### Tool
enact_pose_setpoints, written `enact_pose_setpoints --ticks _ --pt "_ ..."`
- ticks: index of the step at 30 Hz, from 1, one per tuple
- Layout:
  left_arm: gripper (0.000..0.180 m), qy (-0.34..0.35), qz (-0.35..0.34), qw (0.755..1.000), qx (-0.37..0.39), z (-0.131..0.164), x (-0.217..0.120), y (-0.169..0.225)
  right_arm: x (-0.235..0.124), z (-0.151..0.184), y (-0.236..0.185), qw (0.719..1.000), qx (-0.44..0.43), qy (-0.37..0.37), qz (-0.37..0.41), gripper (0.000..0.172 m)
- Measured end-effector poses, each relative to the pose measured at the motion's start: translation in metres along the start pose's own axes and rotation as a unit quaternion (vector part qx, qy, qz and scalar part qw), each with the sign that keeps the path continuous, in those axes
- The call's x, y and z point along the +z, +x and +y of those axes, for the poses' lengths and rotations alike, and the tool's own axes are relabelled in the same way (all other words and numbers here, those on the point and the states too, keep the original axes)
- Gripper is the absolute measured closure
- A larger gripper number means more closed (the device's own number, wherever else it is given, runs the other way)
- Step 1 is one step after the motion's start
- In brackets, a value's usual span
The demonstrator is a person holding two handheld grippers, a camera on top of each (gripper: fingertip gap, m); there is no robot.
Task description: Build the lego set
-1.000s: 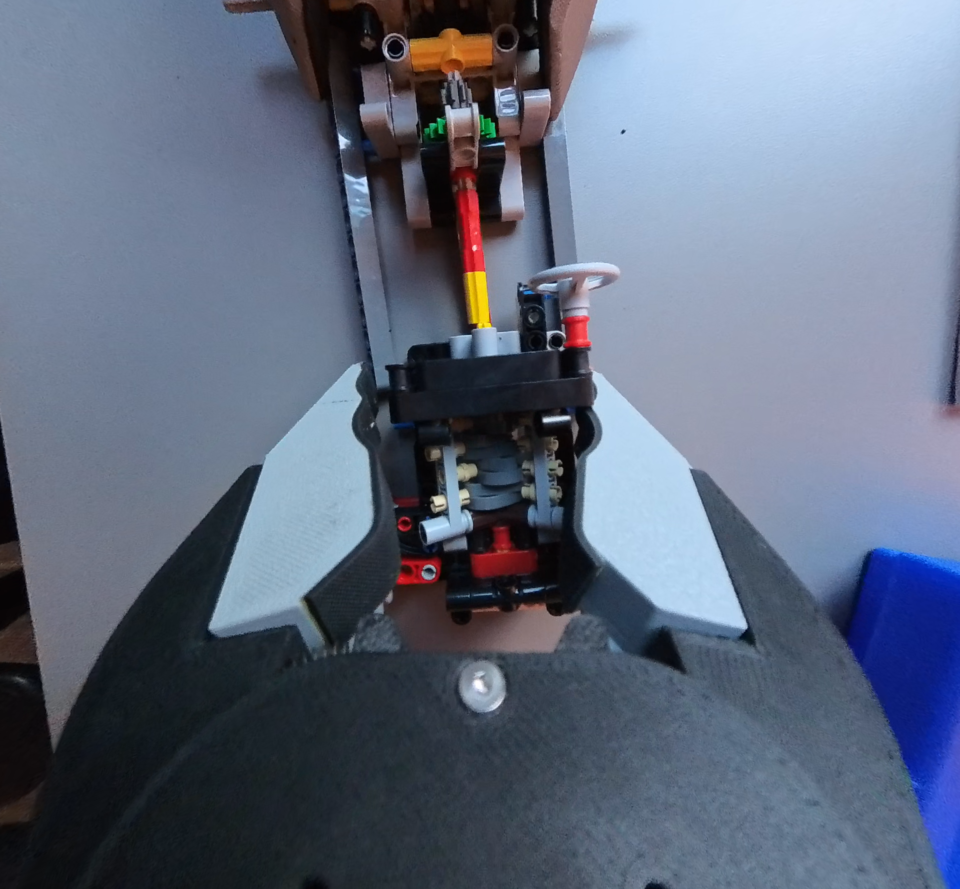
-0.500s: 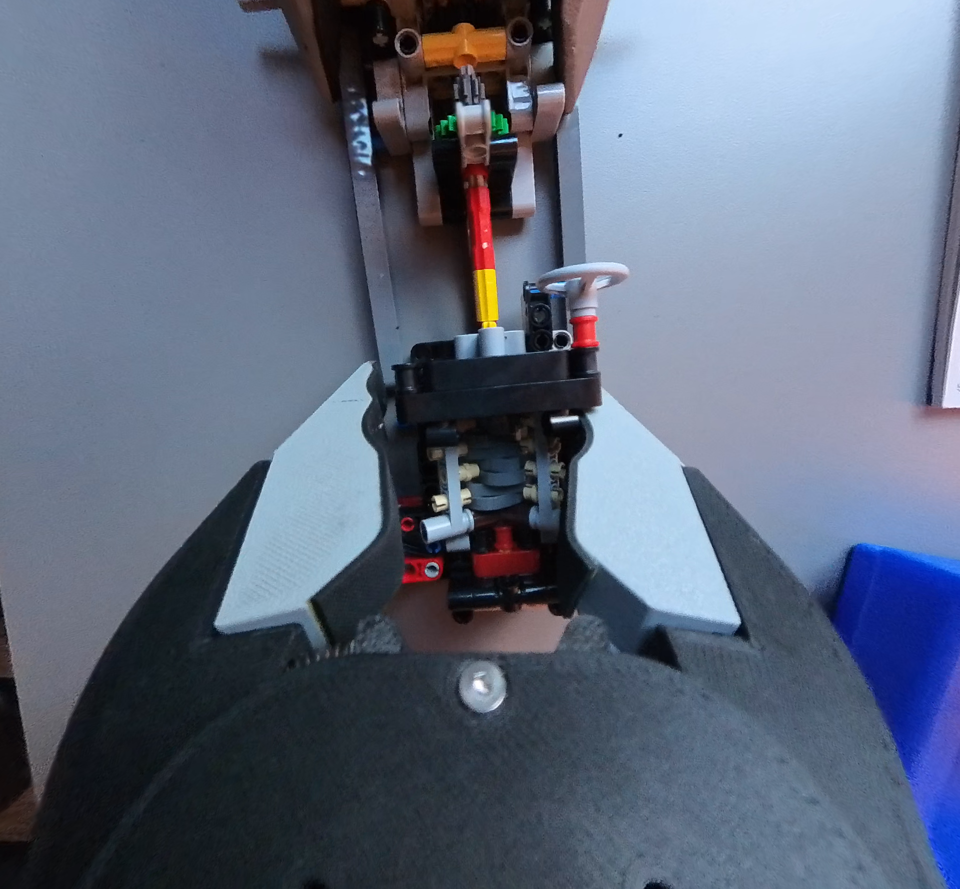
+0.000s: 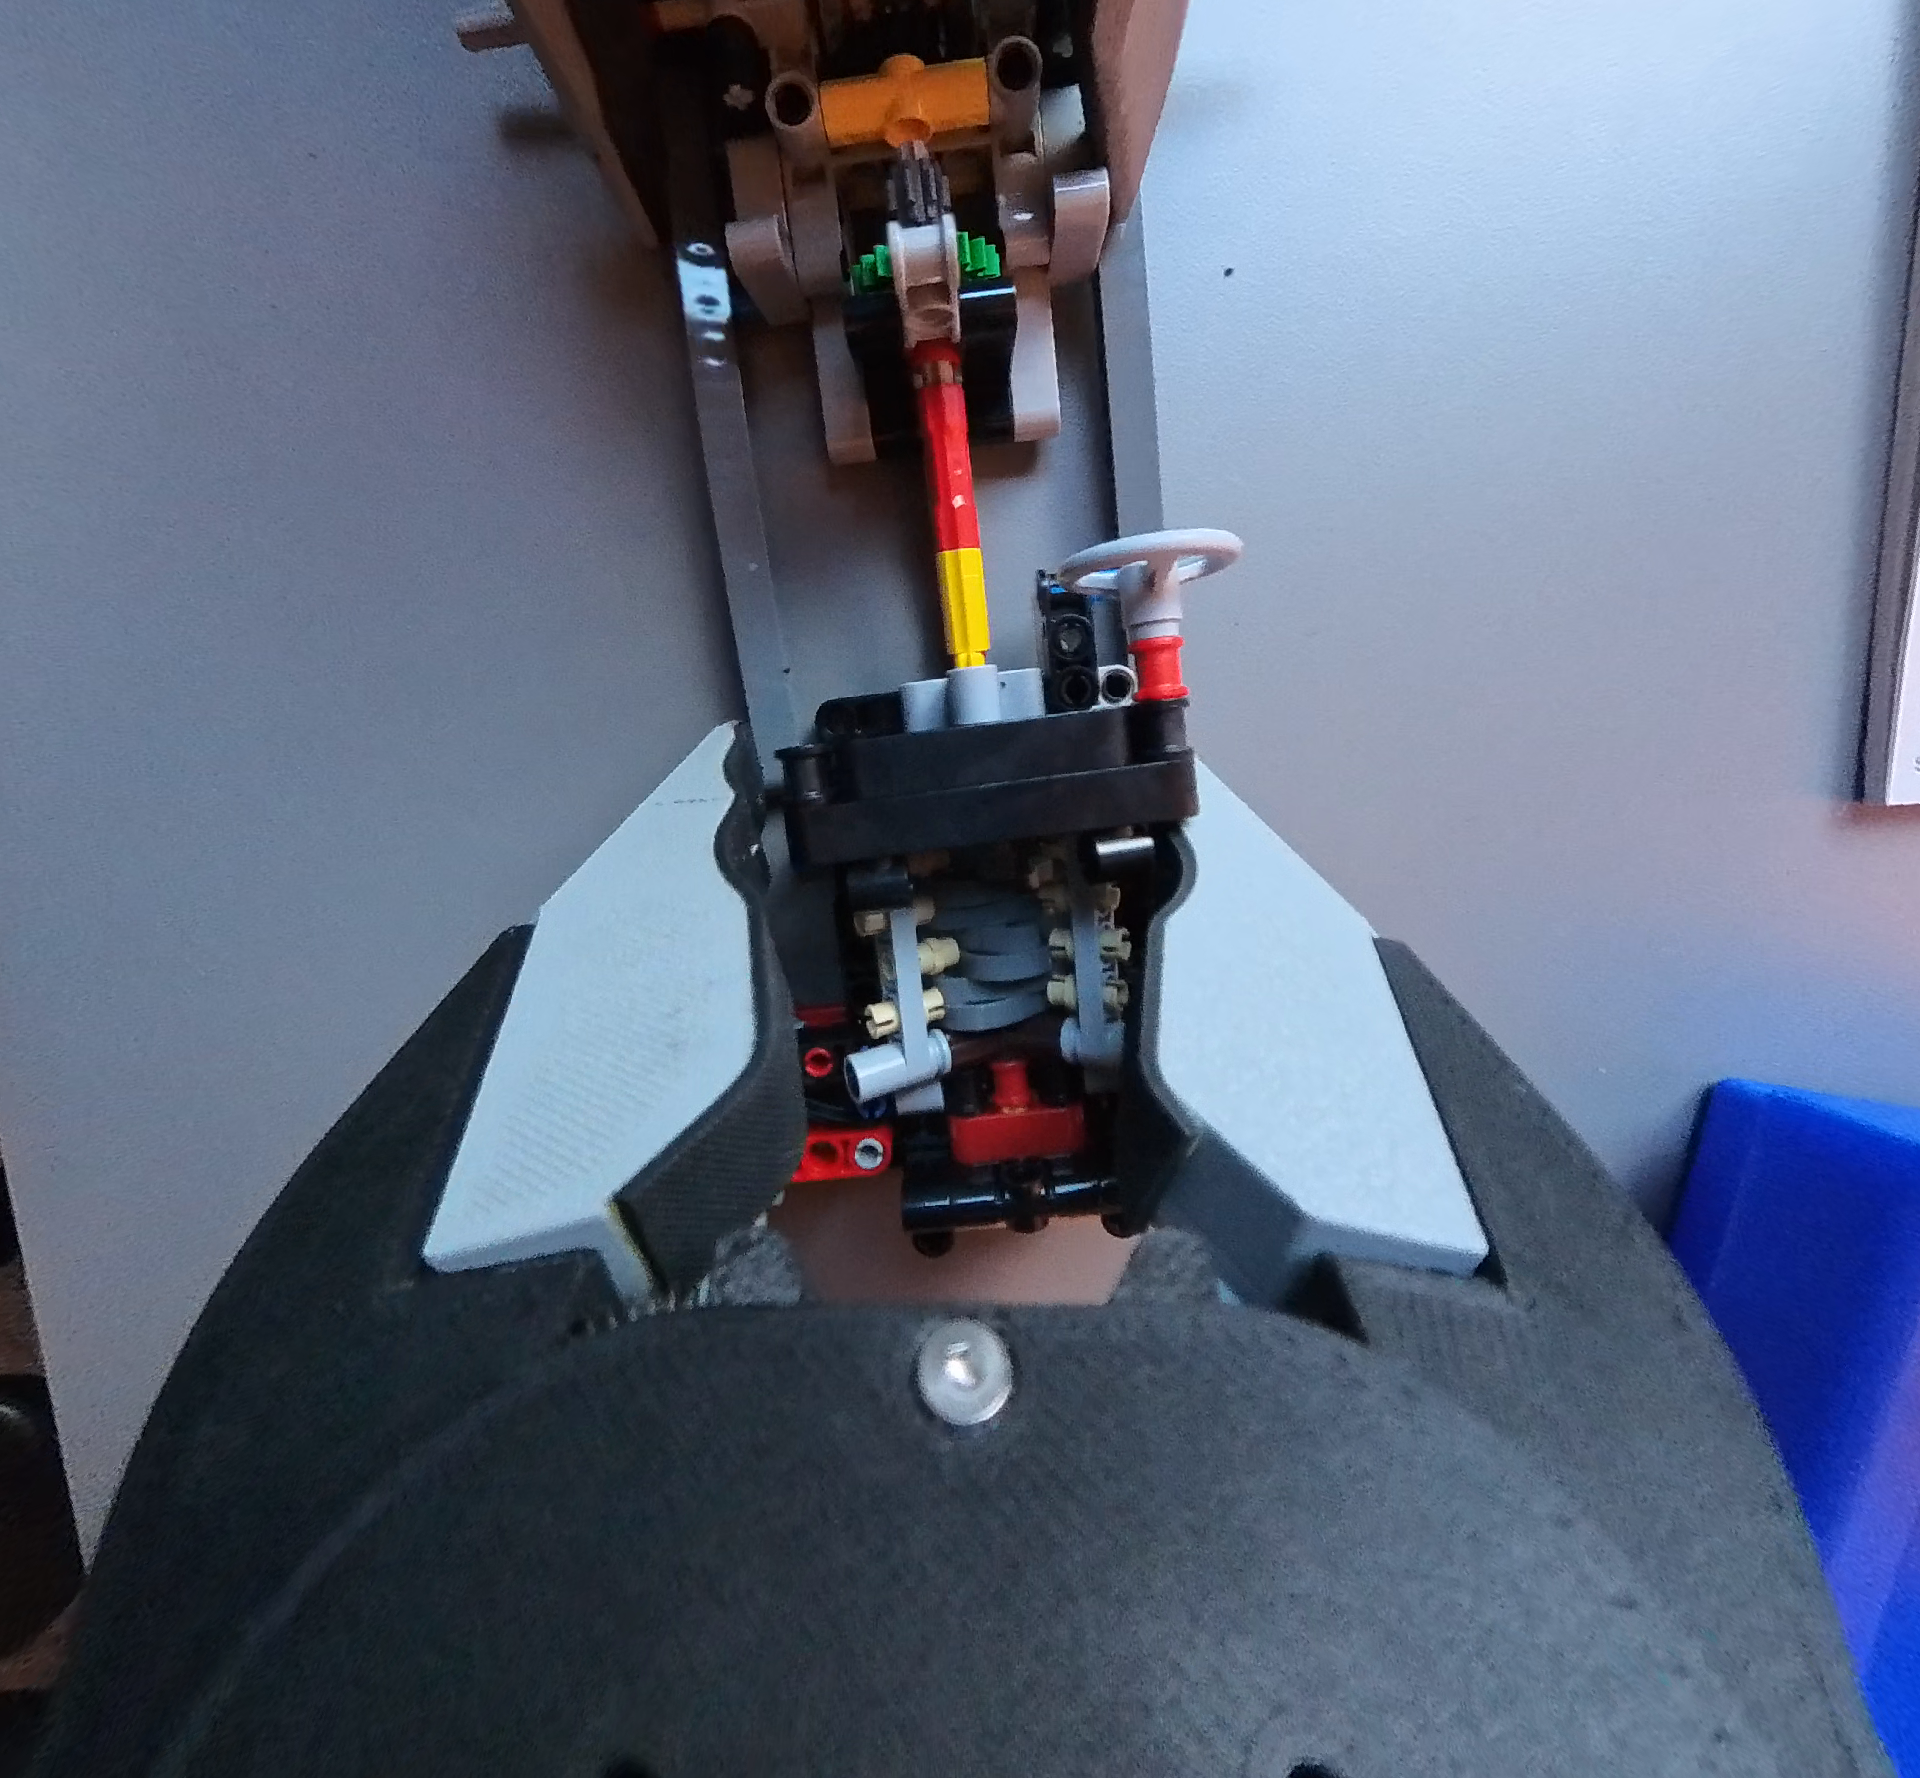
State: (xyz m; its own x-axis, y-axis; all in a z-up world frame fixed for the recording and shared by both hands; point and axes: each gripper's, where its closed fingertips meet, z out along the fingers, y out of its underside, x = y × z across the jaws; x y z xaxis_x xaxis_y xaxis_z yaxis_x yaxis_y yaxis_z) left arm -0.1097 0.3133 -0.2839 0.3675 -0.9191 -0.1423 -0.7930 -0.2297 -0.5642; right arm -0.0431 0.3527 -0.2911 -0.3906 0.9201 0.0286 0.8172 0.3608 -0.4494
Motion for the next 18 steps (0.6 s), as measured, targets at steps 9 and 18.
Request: enact_pose_setpoints --ticks 9,18 --pt "0.113 -0.003 0.036 0.999 0.012 0.000 0.000 -0.007 -0.002 0.000 0.001 1.000 -0.005 0.008 0.024 0.105" --pt "0.109 -0.007 -0.002 1.000 0.009 0.001 0.001 -0.011 -0.004 -0.005 0.009 0.995 0.035 0.052 0.080 0.090"
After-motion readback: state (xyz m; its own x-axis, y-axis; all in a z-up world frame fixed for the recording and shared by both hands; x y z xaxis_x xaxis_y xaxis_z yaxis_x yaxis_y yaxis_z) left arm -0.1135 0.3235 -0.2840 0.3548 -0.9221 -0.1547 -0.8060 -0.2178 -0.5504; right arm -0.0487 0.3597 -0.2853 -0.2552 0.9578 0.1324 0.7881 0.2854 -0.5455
